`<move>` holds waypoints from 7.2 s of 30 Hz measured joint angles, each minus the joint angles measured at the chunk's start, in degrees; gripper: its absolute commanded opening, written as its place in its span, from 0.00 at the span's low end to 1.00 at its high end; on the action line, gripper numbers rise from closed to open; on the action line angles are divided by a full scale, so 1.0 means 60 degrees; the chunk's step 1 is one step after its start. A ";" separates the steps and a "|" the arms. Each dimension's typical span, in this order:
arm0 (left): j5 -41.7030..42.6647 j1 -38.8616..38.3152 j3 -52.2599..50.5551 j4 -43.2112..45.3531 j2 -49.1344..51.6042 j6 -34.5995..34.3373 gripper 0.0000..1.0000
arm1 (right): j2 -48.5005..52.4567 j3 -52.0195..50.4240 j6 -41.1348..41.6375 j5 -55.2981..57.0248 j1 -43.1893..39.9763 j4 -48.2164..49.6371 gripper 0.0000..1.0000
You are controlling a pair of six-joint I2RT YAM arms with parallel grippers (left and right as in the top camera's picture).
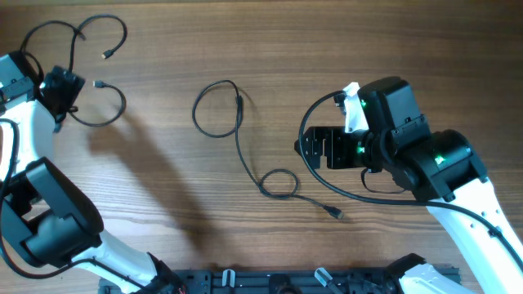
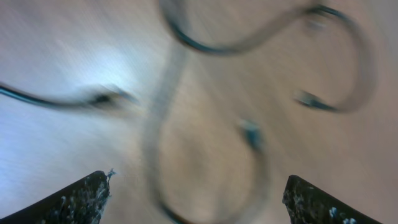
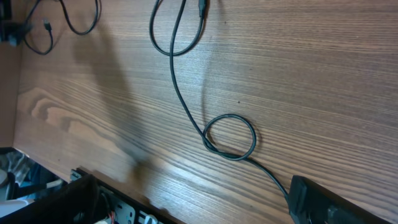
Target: Untangle cables
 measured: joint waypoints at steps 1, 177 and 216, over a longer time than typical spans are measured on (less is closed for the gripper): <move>-0.0743 0.0000 0.0000 0.0033 0.0015 0.0463 0.97 | 0.0000 0.0000 0.0000 0.0000 0.0000 -0.0004 1.00; 0.7781 -0.8837 0.0393 -0.1231 -0.3406 -0.9672 0.04 | 0.0120 0.0197 0.3107 0.0874 0.0000 0.0011 0.72; 0.4339 -0.8837 0.0426 -0.3818 -0.3406 -0.9868 0.04 | -0.0732 0.0146 0.3373 0.1220 0.0000 0.0590 0.04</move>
